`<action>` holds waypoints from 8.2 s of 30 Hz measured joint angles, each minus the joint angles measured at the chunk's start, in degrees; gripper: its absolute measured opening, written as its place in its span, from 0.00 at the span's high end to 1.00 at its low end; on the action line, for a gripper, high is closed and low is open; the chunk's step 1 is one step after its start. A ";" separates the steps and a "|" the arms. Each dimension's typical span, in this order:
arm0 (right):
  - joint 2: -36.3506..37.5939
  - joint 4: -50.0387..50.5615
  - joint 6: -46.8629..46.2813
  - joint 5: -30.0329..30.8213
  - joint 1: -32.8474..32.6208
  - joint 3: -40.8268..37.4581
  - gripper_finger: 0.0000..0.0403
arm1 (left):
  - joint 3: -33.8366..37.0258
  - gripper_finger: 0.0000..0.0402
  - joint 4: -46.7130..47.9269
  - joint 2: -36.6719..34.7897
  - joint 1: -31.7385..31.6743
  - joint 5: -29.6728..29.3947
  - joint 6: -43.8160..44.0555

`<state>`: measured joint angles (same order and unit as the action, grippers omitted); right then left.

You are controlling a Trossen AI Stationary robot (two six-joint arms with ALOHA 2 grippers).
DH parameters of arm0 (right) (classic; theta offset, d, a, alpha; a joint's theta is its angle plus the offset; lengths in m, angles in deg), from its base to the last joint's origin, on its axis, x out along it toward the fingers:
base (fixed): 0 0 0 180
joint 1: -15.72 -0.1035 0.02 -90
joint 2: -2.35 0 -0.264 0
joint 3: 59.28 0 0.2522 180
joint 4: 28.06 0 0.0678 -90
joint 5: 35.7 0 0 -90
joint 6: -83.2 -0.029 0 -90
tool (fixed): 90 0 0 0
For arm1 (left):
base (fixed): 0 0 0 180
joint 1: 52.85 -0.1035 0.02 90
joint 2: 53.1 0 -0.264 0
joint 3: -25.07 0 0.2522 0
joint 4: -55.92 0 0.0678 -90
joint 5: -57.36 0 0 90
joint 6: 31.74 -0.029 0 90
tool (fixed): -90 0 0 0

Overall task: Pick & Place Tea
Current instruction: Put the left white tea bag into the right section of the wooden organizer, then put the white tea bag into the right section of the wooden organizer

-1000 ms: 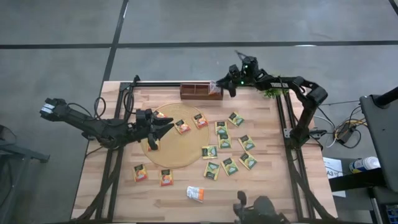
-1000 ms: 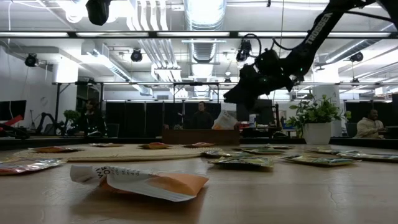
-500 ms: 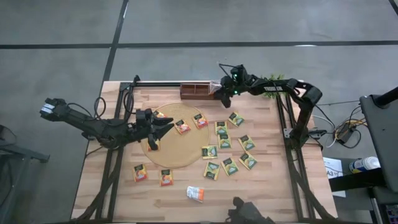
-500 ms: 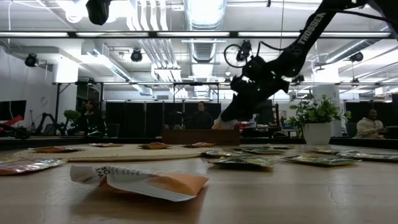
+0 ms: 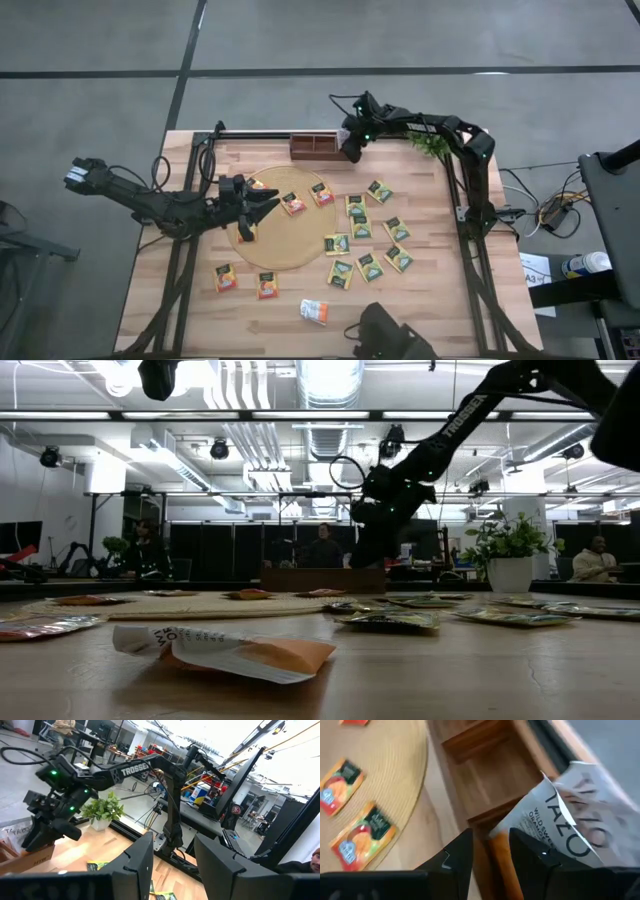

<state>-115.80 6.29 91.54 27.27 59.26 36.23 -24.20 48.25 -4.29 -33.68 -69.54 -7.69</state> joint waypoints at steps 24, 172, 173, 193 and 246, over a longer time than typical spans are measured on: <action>8.17 4.58 0.97 -9.28 -0.29 1.88 0.74 | 0.07 0.66 0.02 0.00 0.03 0.04 7.33; 74.28 -8.83 -36.46 27.08 -39.52 -31.40 0.98 | -22.12 0.78 15.56 60.28 10.27 43.67 95.81; 74.28 -8.83 -36.38 27.08 -39.52 -31.40 0.98 | -22.11 0.82 15.70 60.28 10.23 43.67 95.53; 74.44 -9.84 -31.84 27.24 -39.50 -31.40 0.98 | -26.44 1.00 34.55 53.18 4.67 51.12 74.35; 111.59 -54.40 -24.70 34.57 -39.39 -68.46 0.98 | -73.94 1.00 93.18 56.85 -40.87 37.48 -3.88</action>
<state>-4.21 -48.11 66.84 61.85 19.87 -32.22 -98.14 141.43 52.56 -74.55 -32.06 -11.57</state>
